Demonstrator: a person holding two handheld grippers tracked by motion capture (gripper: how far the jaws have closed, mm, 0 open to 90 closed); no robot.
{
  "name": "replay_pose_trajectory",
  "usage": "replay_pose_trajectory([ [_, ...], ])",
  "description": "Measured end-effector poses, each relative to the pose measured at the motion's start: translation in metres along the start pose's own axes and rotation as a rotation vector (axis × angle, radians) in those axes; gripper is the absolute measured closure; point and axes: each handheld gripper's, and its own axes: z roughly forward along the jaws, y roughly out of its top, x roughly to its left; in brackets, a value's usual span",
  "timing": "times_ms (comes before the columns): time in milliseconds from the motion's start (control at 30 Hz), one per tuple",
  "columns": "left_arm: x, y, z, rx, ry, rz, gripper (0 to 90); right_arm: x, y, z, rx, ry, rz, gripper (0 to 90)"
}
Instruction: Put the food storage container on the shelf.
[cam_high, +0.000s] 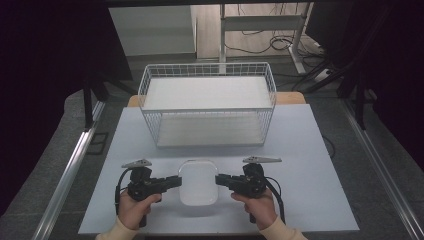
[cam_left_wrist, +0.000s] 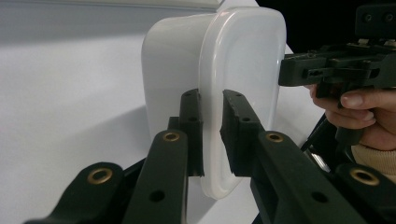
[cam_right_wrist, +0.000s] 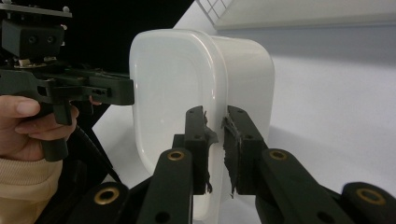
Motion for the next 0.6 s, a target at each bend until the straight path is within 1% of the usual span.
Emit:
replay_pose_trajectory([
  [133, -0.002, 0.001, -0.002, -0.007, 0.000, 0.009, 79.2, 0.003, 0.002, -0.002, -0.009, -0.005, -0.019, 79.7],
  [167, -0.004, 0.003, -0.003, -0.013, -0.002, 0.017, 79.2, 0.005, 0.003, -0.004, -0.013, -0.003, -0.026, 79.7],
  [200, -0.004, 0.003, -0.003, -0.013, -0.002, 0.017, 79.2, 0.005, 0.003, -0.004, -0.013, -0.003, -0.026, 79.7],
  [233, -0.005, 0.005, -0.005, -0.016, -0.003, 0.030, 79.2, 0.007, 0.005, -0.006, -0.022, -0.002, -0.038, 79.8],
  [267, -0.005, 0.005, -0.005, -0.016, -0.003, 0.030, 79.2, 0.007, 0.005, -0.006, -0.022, -0.002, -0.038, 79.8],
  [300, -0.007, 0.008, -0.006, -0.021, -0.002, 0.039, 79.2, 0.009, 0.007, -0.007, -0.028, -0.005, -0.050, 79.8],
  [367, -0.007, 0.009, -0.006, -0.025, -0.002, 0.042, 79.2, 0.010, 0.009, -0.009, -0.035, -0.007, -0.060, 79.8],
  [600, -0.012, 0.015, -0.008, -0.035, -0.001, 0.069, 79.2, 0.014, 0.015, -0.014, -0.051, -0.013, -0.085, 79.8],
])
